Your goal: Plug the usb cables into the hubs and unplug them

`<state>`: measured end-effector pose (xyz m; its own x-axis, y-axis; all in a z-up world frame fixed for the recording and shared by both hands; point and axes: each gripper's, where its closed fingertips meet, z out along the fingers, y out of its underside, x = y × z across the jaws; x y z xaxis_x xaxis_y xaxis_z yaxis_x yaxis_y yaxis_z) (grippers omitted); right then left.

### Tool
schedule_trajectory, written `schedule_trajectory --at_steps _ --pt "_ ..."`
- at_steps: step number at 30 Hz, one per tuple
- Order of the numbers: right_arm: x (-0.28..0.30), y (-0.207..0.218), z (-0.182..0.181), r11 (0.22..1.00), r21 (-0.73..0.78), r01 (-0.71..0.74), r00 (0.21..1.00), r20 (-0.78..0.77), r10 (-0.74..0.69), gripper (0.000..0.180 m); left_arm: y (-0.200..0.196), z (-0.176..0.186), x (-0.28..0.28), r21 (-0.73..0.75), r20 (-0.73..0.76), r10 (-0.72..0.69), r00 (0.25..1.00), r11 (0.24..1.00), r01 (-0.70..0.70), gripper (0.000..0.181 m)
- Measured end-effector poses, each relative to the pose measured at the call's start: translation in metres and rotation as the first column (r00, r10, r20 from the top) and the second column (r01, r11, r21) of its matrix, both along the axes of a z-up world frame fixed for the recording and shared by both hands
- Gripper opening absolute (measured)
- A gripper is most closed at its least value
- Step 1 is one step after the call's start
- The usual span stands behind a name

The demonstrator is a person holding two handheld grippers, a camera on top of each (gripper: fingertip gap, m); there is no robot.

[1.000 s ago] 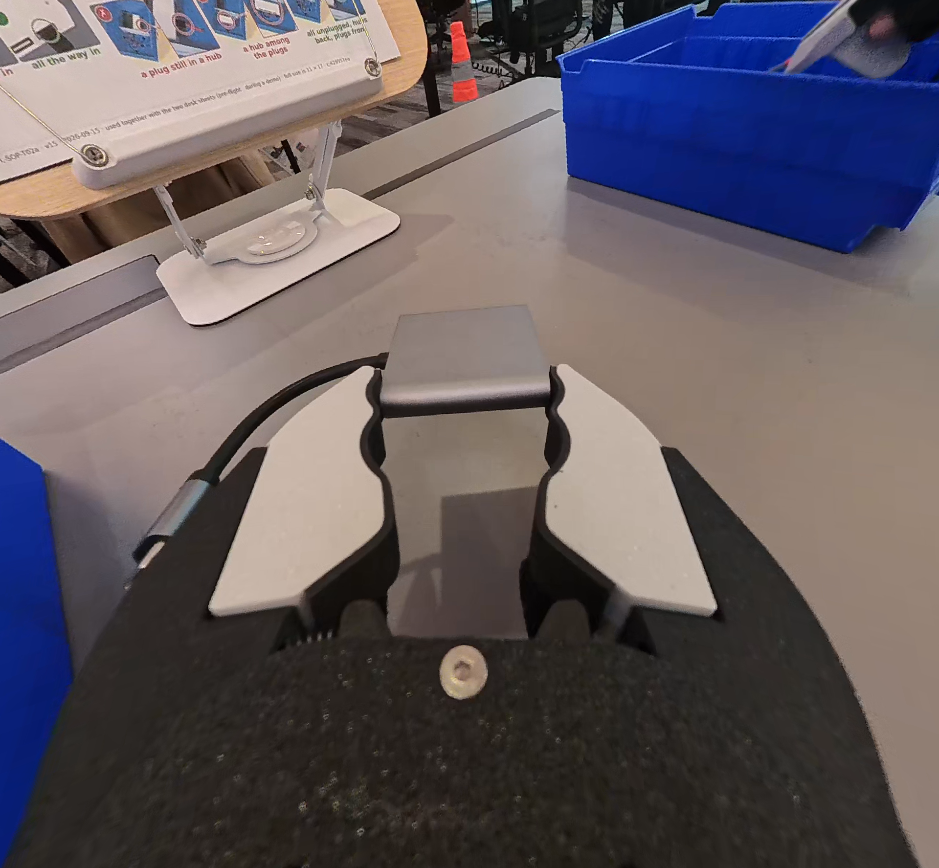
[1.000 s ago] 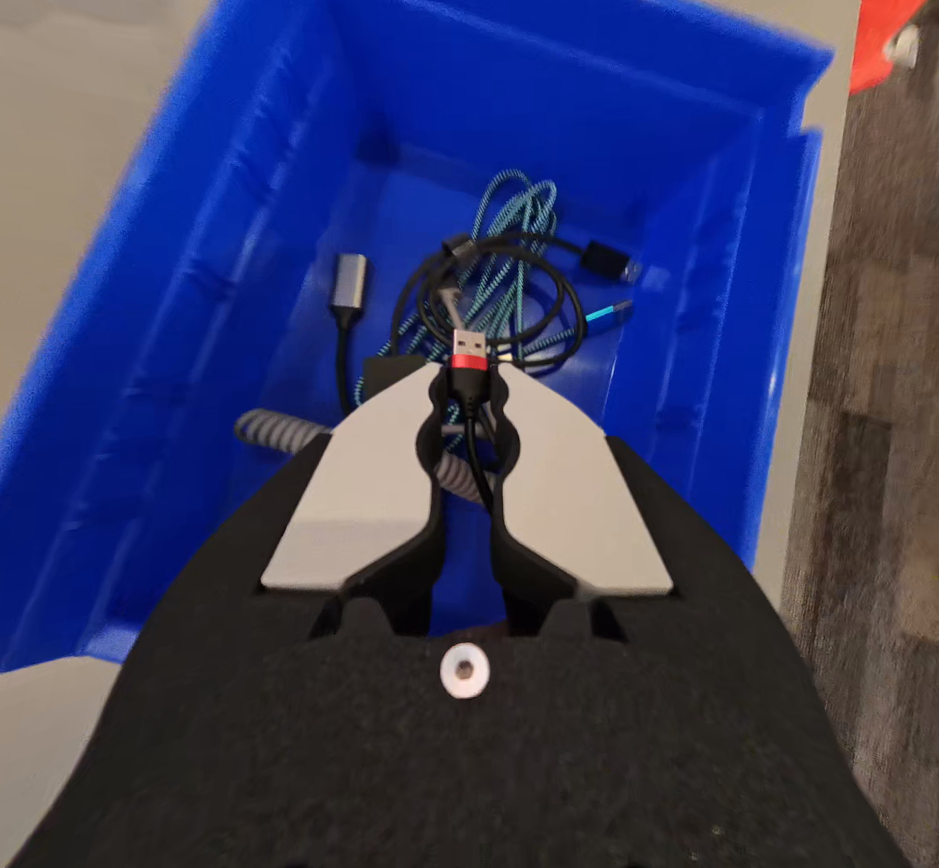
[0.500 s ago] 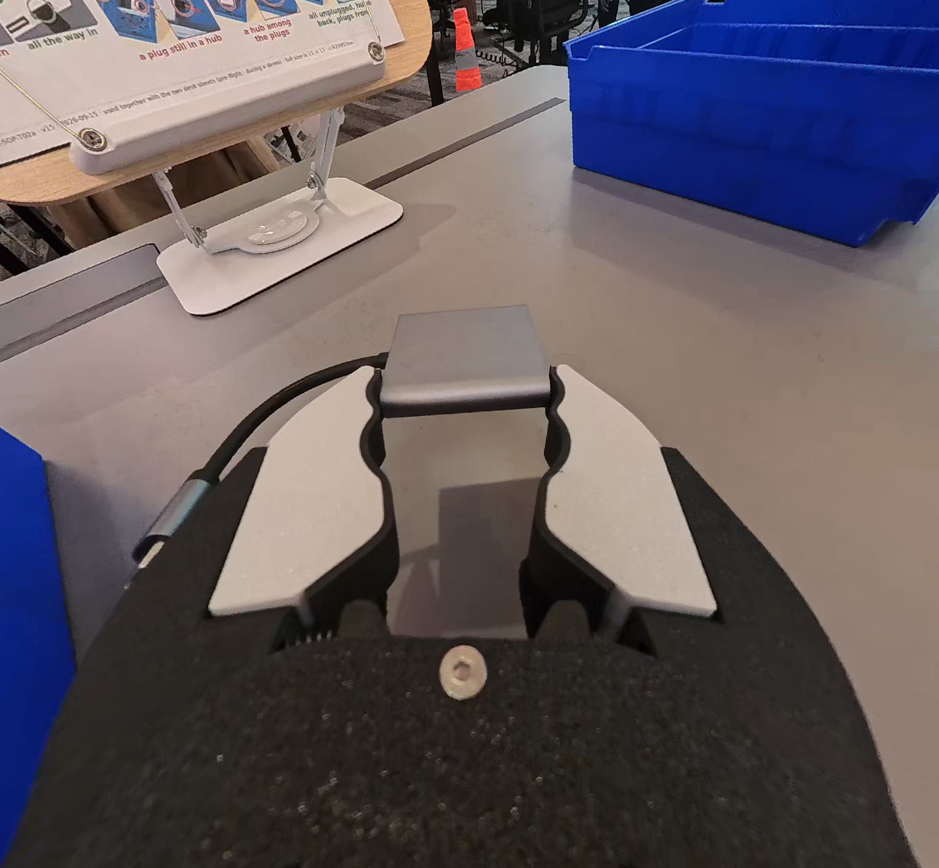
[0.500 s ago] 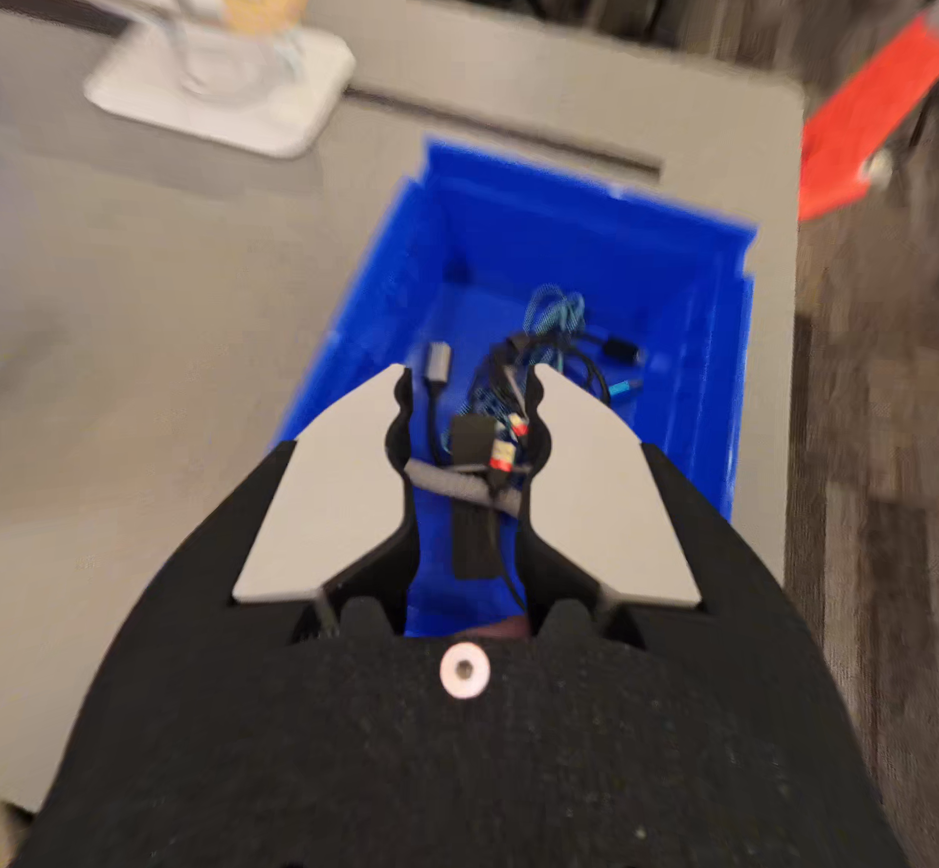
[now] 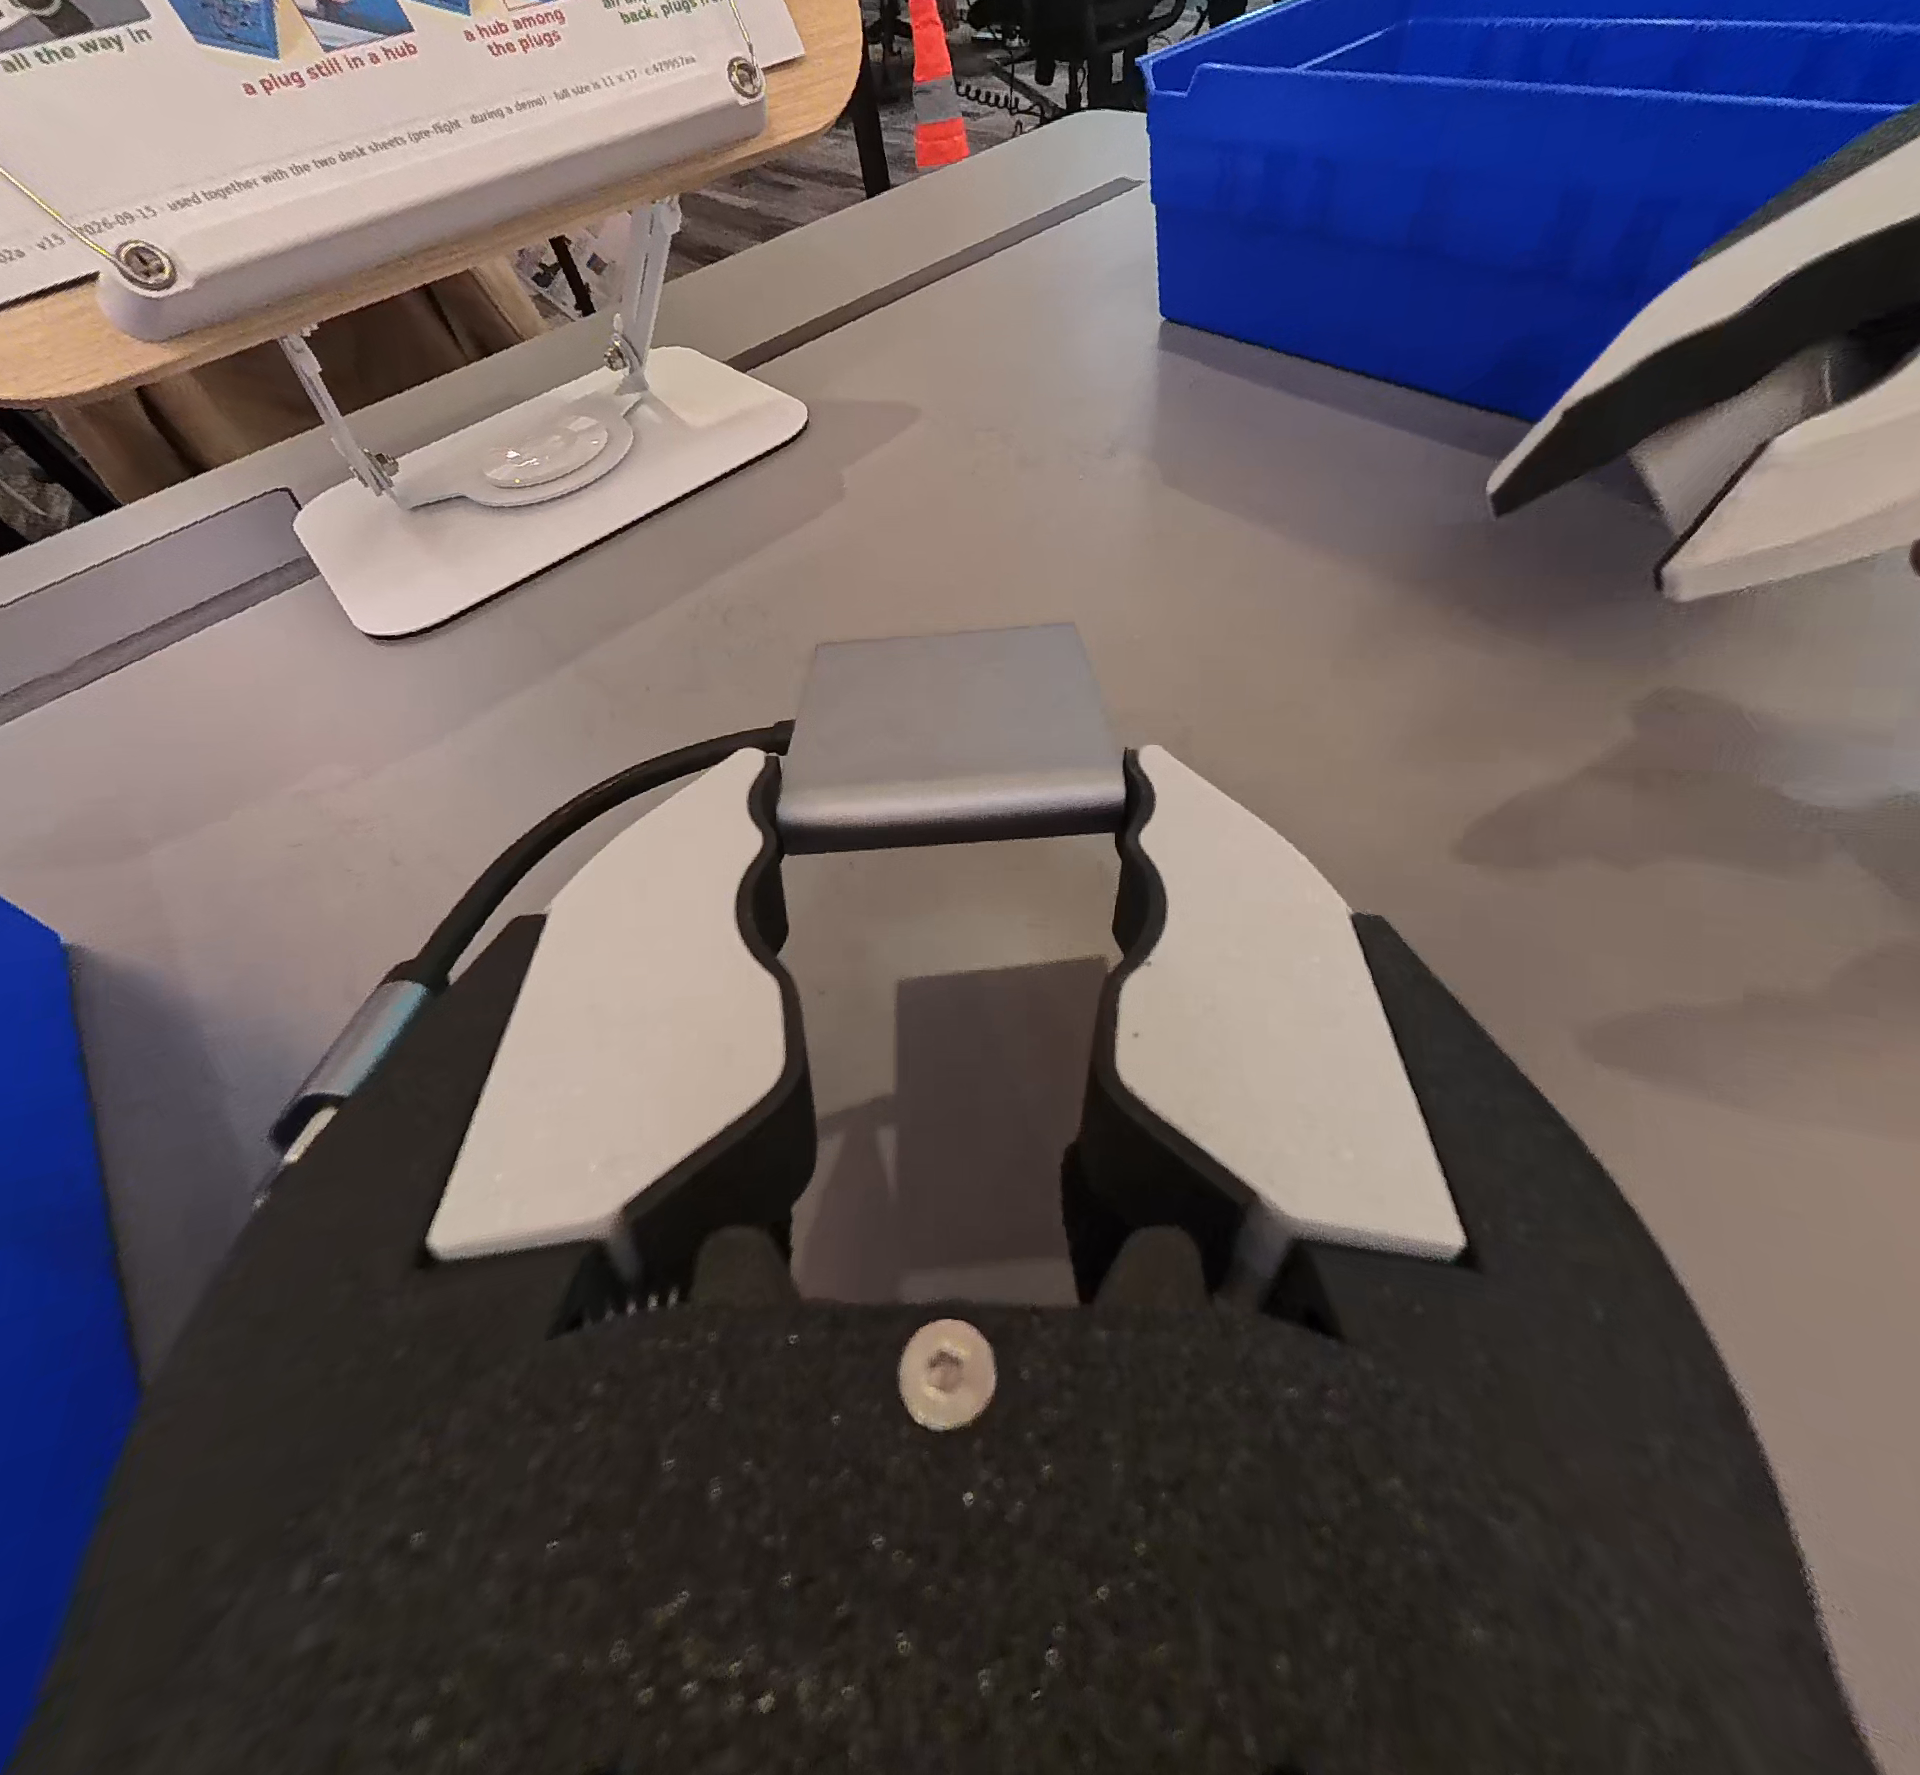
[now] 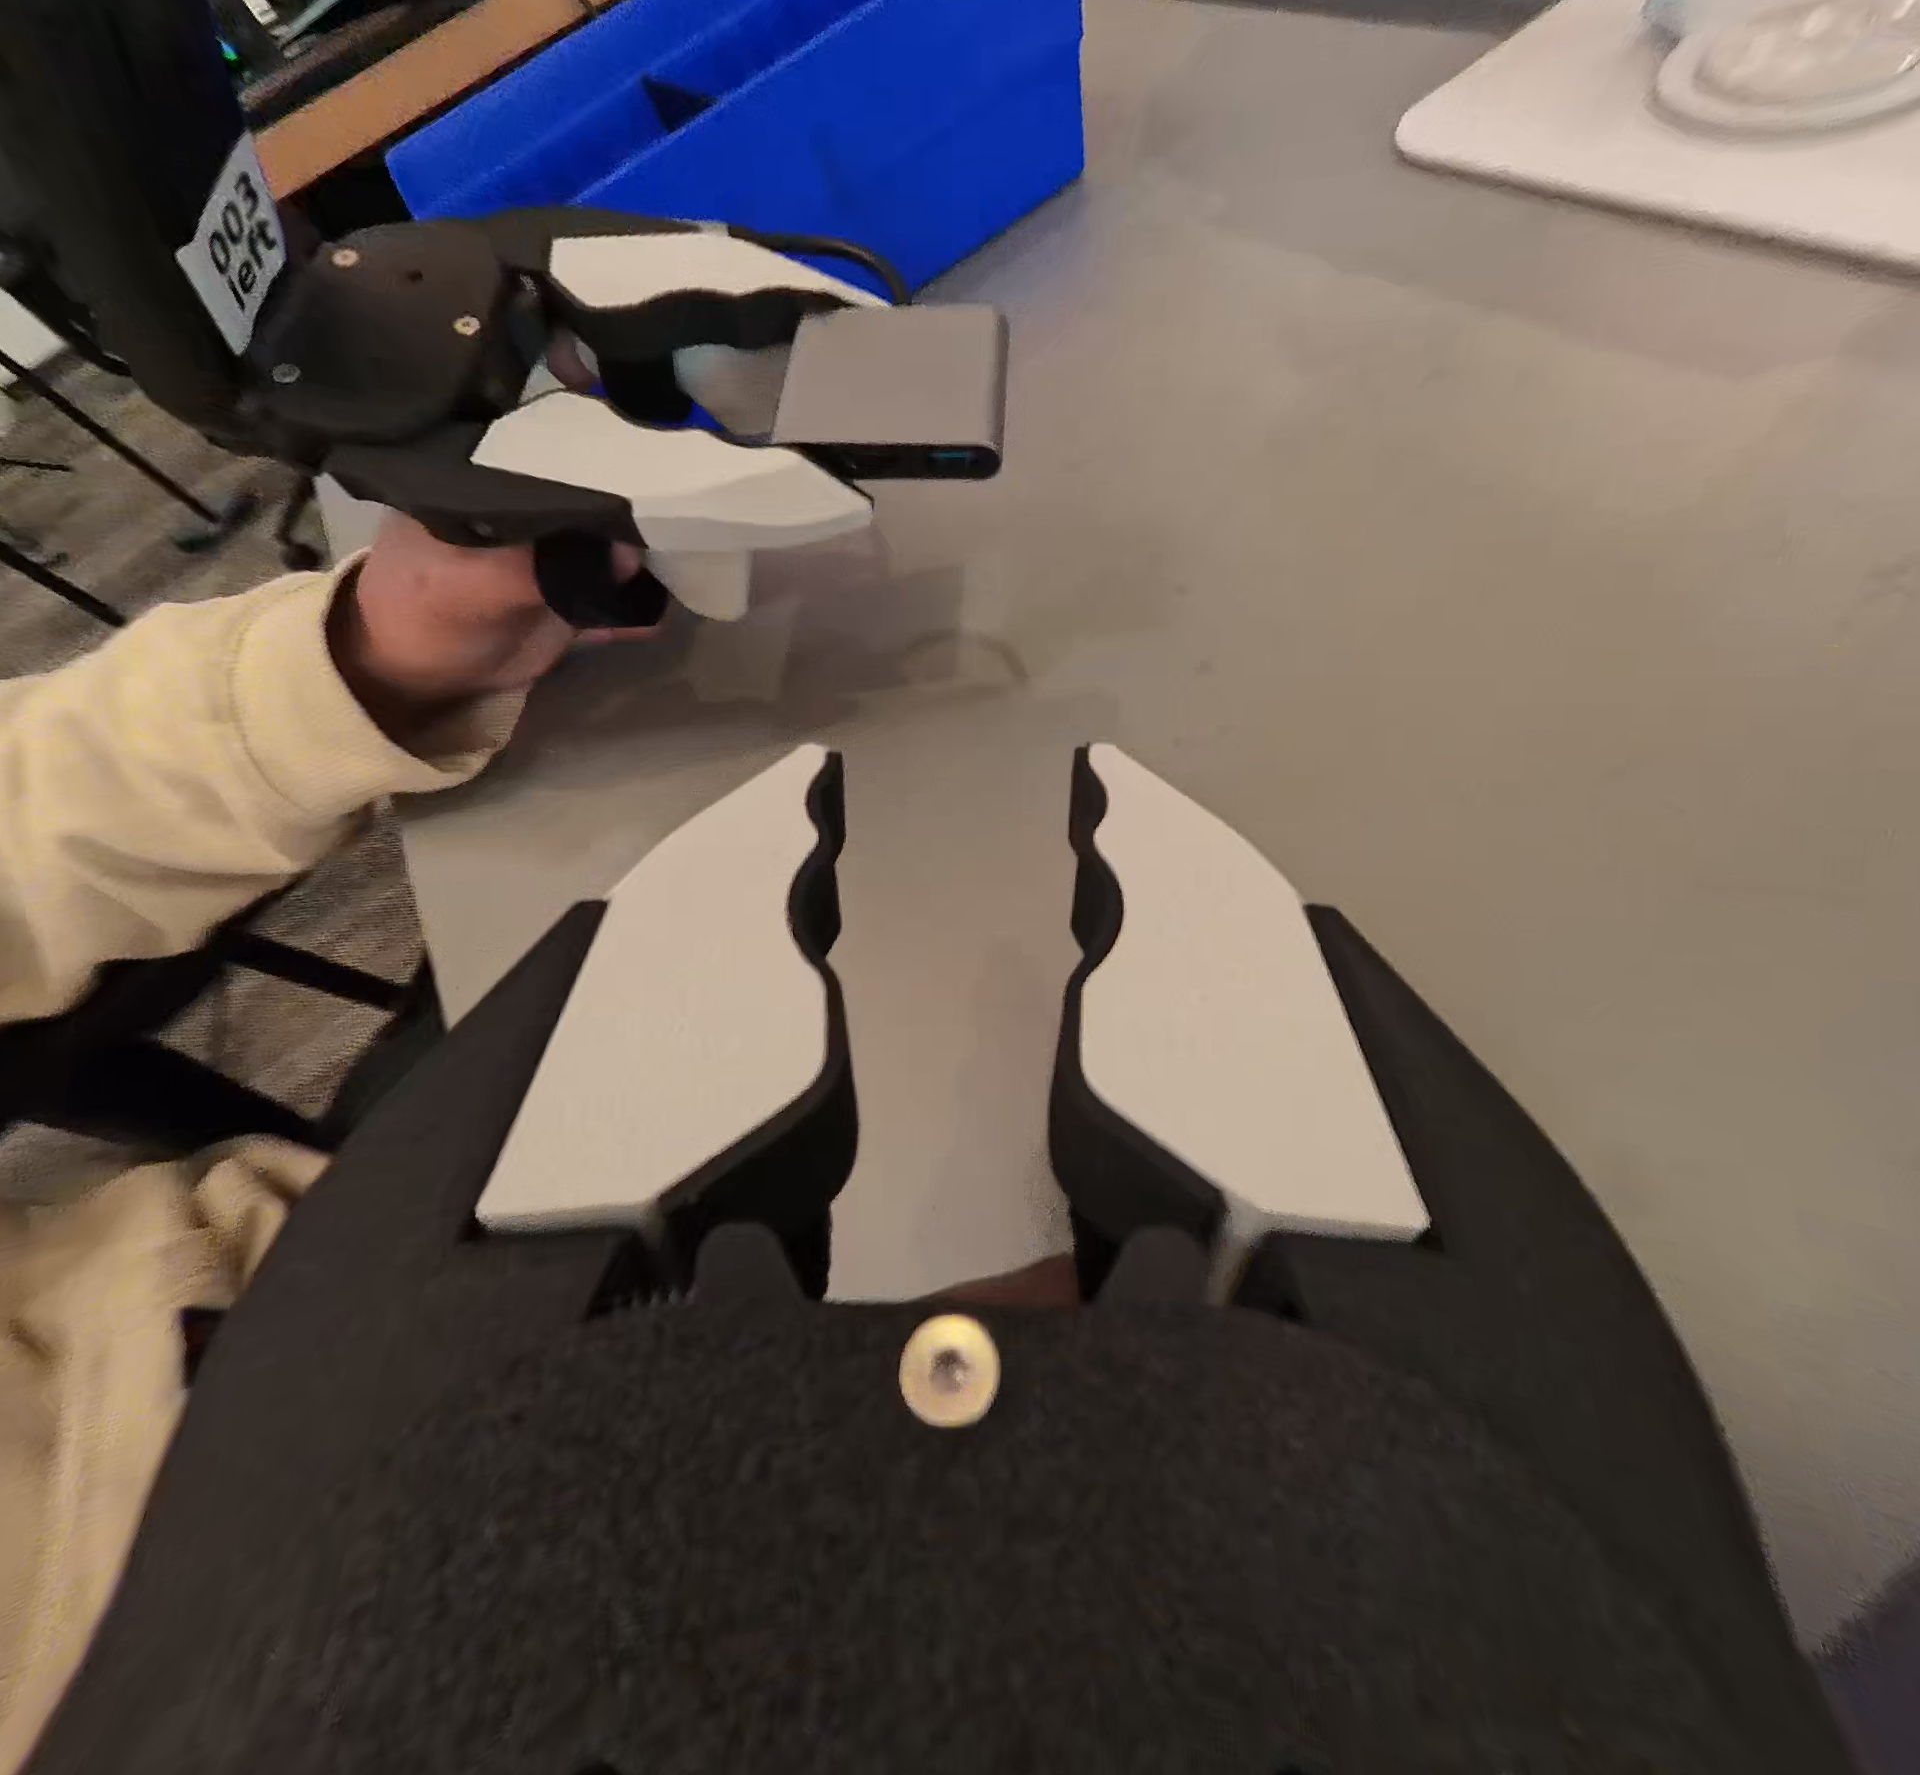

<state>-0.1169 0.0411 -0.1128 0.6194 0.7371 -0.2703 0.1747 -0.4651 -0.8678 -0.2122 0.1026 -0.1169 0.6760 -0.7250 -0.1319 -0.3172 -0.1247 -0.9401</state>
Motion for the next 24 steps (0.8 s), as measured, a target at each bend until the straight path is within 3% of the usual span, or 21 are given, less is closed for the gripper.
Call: schedule_trajectory --at_steps 5,8,12,15,19,24 --pt "-0.007 -0.007 0.003 0.990 0.110 -0.089 0.995 0.052 0.084 0.042 -0.004 -0.001 0.004 -0.022 0.021 -0.042 0.999 0.999 0.042 0.061" --pt "-0.013 -0.012 -0.001 0.970 0.179 -0.162 0.985 0.082 0.149 0.048 -0.020 0.007 0.013 -0.028 0.067 -0.168 0.984 0.985 0.170 0.061" --pt "-0.024 -0.021 0.012 0.927 0.276 -0.256 0.965 0.011 0.263 0.059 -0.065 0.021 0.031 -0.092 0.202 -0.461 0.864 0.870 0.485 0.061" --pt "-0.028 -0.029 0.020 0.908 0.285 -0.308 0.936 -0.080 0.342 0.068 -0.089 0.026 0.040 -0.104 0.252 -0.571 0.781 0.787 0.608 0.061" --pt "-0.033 -0.038 0.020 0.889 0.279 -0.364 0.901 -0.138 0.412 0.072 -0.108 0.029 0.050 -0.102 0.265 -0.644 0.717 0.721 0.685 0.061" --pt "-0.039 -0.044 0.012 0.877 0.247 -0.412 0.883 -0.128 0.451 0.068 -0.112 0.020 0.052 -0.115 0.223 -0.664 0.714 0.710 0.695 0.061"
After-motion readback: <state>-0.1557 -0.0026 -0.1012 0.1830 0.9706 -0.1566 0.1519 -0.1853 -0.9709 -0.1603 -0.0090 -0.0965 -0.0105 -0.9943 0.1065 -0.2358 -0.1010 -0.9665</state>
